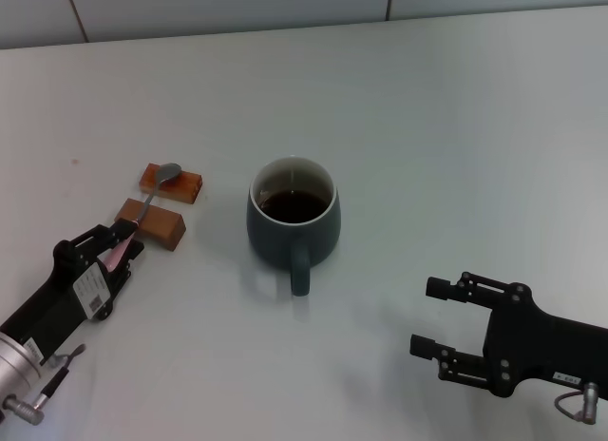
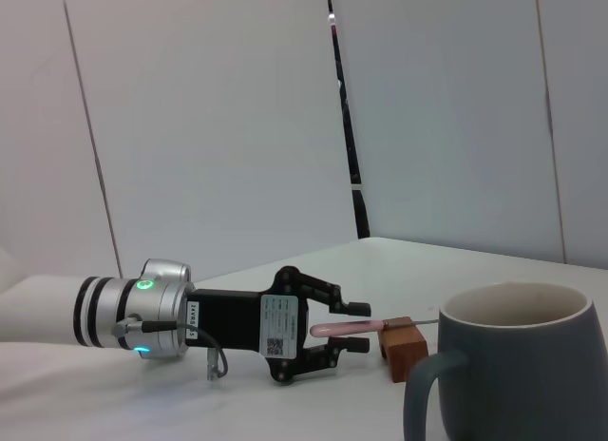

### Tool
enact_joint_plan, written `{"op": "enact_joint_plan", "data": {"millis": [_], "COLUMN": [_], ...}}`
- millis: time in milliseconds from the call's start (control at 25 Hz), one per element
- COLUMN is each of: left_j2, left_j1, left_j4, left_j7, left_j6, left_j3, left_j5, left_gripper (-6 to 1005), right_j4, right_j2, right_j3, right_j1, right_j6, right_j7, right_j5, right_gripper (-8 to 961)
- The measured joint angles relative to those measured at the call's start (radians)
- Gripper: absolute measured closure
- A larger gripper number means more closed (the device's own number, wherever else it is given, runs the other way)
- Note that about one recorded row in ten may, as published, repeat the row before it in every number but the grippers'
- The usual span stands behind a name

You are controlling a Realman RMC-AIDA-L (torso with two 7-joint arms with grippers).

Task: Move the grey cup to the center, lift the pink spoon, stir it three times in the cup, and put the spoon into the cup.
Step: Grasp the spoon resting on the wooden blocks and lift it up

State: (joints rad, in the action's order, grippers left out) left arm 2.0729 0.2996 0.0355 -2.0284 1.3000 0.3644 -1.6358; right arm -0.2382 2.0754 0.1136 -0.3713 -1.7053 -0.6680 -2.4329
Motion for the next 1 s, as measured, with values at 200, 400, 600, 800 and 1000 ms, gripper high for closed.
{"op": "enact_joint_plan", "data": {"millis": [200, 400, 600, 800, 1000], "left_j2": [0.0, -0.001, -0.001, -0.001, -0.001], "left_j1": [0.001, 0.003, 0.003, 0.003, 0.004], "left_j4": [-0.003, 0.001, 0.0, -0.004, -0.007], "left_j7": [0.0, 0.001, 0.001, 0.001, 0.04], "left_j6": [0.002, 0.003, 0.005, 0.004, 0.01], "left_j3": [0.001, 0.001, 0.002, 0.002, -0.001], "left_j5": [0.0, 0.001, 0.001, 0.001, 0.003], "left_gripper": [701, 711, 760, 810, 850], "right_j4": [0.002, 0.003, 0.004, 0.004, 0.003], "right_j2": [0.0, 0.001, 0.002, 0.002, 0.002], "right_j3": [0.0, 0.0, 0.0, 0.0, 0.0], "right_j1": [0.0, 0.0, 0.0, 0.0, -0.001], "right_j6": [0.001, 0.004, 0.004, 0.004, 0.003], "right_j7": [0.0, -0.001, -0.001, -0.001, -0.001], "right_j5": [0.0, -0.001, -0.001, -0.002, -0.002], "right_gripper": [238, 238, 238, 238, 238]}}
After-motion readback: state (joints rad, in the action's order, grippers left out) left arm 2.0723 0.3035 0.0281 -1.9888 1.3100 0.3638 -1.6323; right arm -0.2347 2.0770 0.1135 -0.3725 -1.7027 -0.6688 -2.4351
